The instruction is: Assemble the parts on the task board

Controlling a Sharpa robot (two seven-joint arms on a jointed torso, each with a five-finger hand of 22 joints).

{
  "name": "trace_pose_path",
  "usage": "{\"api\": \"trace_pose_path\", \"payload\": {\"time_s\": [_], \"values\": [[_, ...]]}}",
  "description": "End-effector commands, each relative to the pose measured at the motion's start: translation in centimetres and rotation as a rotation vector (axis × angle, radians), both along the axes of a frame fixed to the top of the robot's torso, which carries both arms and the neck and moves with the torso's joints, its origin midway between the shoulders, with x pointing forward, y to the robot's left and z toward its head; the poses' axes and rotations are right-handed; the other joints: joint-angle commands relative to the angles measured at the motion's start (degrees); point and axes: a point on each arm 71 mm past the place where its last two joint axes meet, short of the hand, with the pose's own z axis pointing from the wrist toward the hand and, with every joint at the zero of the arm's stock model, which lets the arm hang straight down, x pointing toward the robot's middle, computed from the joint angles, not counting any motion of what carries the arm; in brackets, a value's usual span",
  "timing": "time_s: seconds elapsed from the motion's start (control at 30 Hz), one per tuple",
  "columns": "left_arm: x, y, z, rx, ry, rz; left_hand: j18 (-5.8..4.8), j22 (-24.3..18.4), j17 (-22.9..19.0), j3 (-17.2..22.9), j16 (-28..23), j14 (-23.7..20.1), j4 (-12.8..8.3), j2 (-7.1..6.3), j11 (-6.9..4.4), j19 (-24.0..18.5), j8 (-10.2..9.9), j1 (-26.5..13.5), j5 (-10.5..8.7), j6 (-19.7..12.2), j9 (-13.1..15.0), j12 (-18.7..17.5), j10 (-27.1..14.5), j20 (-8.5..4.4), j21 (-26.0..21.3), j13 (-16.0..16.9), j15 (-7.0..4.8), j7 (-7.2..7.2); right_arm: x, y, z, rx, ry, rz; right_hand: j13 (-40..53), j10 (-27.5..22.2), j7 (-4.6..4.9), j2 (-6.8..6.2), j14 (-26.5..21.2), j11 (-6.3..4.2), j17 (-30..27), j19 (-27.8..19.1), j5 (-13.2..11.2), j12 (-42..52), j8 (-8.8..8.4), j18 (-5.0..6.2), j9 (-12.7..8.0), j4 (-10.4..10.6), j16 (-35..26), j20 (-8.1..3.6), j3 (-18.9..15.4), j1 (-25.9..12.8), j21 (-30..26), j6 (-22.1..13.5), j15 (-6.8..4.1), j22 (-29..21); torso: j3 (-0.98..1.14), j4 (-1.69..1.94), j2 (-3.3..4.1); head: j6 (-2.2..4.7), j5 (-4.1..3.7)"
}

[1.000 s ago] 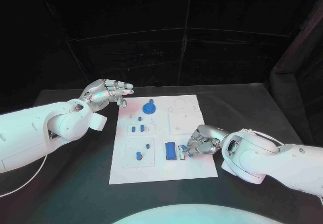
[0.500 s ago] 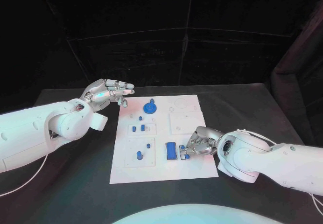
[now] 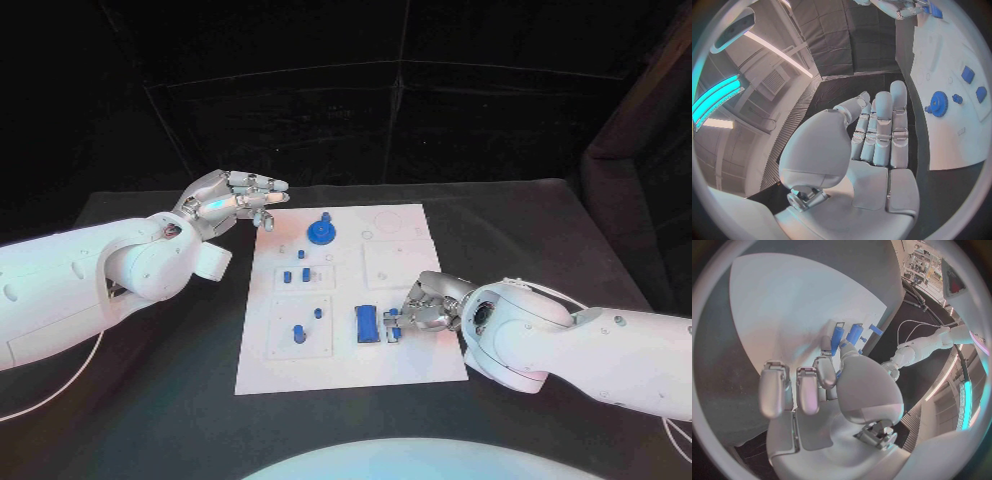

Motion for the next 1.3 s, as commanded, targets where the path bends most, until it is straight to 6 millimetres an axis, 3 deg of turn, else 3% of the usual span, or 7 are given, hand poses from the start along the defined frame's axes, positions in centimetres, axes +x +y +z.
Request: {"api": "trace_pose_path", "payload": {"time_s": [0.03, 1.2, 1.3], "values": [[-0.03, -0.14, 0.14, -0.011, -0.002, -0.012, 0.78, -0.1, -0.1, -0.2, 0.0, -0.5, 0.0, 0.28, 0.08, -0.3, 0.3, -0.1, 0.03, -0.2, -0.1, 0.4, -0.5, 0.05, -0.3, -0.1, 0.00, 0.31, 0.05, 0.05, 0.15, -0.009, -0.024, -0.009, 0.0, 0.4, 0.25, -0.03, 4.9, 0.01, 10.0, 2.3, 0.1, 0.3, 0.11, -0.67, 0.0, 0.3, 0.3, -0.36, 0.0, -0.6, 0.2, 0.0, -0.45, 4.4, 0.01, -0.01, 0.05, -0.03, 0.00], [-0.06, 0.03, 0.13, -0.009, 0.000, -0.009, 0.78, -0.1, -0.1, -0.2, 0.0, -0.5, 0.0, 0.28, 0.08, -0.3, 0.3, -0.1, 0.03, -0.2, -0.1, 0.4, -0.5, 0.05, -0.3, -0.1, 0.00, 0.31, -0.45, 0.78, 0.19, -0.014, -0.001, 0.054, 0.8, 0.9, 0.06, -0.33, 5.0, -0.14, 10.4, 2.4, 0.0, 1.2, 0.70, -0.74, 0.4, 1.1, 0.5, -0.48, -0.7, -1.8, 0.4, 0.4, -0.56, 4.7, -0.01, 0.00, -0.01, -0.38, 0.10], [-0.06, 0.04, 0.13, -0.008, 0.000, -0.009, 0.78, -0.1, -0.1, -0.2, 0.0, -0.5, 0.0, 0.28, 0.08, -0.3, 0.3, -0.1, 0.03, -0.2, -0.1, 0.4, -0.5, 0.05, -0.3, -0.1, 0.00, 0.31, -0.38, 0.56, 0.27, -0.005, -0.012, 0.044, 0.7, 0.9, 0.19, -0.92, 5.0, -0.06, 10.2, 2.3, -0.3, 0.9, 0.80, -0.73, 0.5, 1.9, 0.4, -0.49, -1.6, -2.9, 0.4, 0.2, -0.53, 4.6, -0.04, 0.04, -0.01, -0.36, 0.07]]}}
